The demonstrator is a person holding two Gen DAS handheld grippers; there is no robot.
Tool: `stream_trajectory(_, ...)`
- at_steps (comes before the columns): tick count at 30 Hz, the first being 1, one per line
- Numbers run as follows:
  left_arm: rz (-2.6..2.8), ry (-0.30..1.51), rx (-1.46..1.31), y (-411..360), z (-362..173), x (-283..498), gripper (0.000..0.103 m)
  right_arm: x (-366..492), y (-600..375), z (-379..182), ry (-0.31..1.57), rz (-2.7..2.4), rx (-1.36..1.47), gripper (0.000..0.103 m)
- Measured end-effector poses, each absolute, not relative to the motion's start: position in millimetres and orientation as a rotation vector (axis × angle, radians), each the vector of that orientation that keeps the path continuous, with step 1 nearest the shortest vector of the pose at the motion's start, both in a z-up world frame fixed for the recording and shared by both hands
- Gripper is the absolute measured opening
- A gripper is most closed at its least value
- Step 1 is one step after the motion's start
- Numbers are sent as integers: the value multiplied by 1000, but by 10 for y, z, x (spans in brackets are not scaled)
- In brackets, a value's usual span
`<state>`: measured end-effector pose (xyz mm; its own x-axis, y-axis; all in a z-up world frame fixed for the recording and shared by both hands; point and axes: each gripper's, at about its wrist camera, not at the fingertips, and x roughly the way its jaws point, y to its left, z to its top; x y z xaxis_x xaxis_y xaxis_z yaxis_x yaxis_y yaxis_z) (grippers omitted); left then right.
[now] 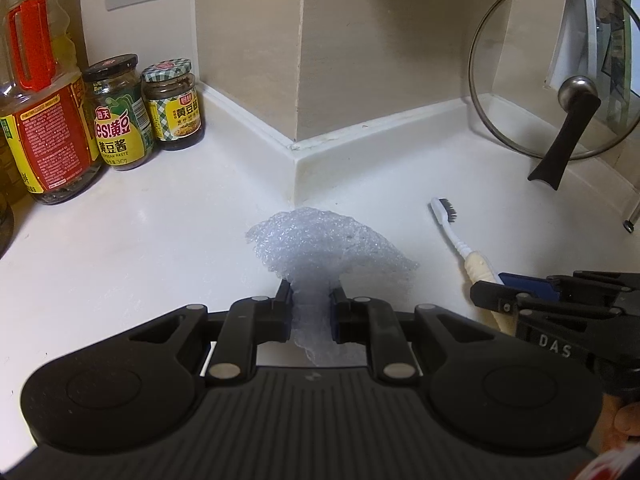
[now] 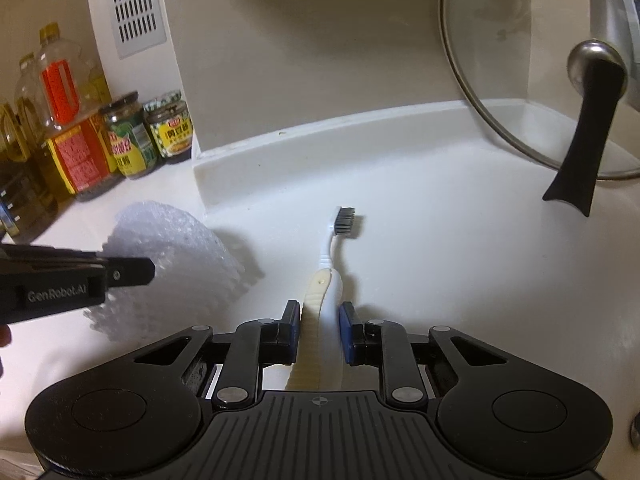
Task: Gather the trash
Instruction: 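Carry the bubble wrap in left gripper while right gripper carries the toothbrush to the bin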
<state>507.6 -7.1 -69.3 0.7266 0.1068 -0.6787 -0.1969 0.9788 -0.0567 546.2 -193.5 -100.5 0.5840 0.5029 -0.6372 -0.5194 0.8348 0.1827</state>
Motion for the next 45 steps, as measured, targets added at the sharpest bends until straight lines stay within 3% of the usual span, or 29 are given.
stream_trajectory(10, 119, 720, -132, -28, -599, 4675, 16, 5004, -2067, -760, 718, 592, 84, 21)
stream_trajectory(25, -29, 711, -111, 205, -479, 3388, 16, 3414, -1728, -472, 735, 577, 188, 21)
stream_trajectory(36, -147, 778, -67, 389, -698, 2502, 16, 2385, -1425, -607, 813, 519, 226, 21)
stream_trajectory(45, -151, 837, -102, 552, -893, 2156, 16, 2040, -1314, -834, 912, 512, 215, 21)
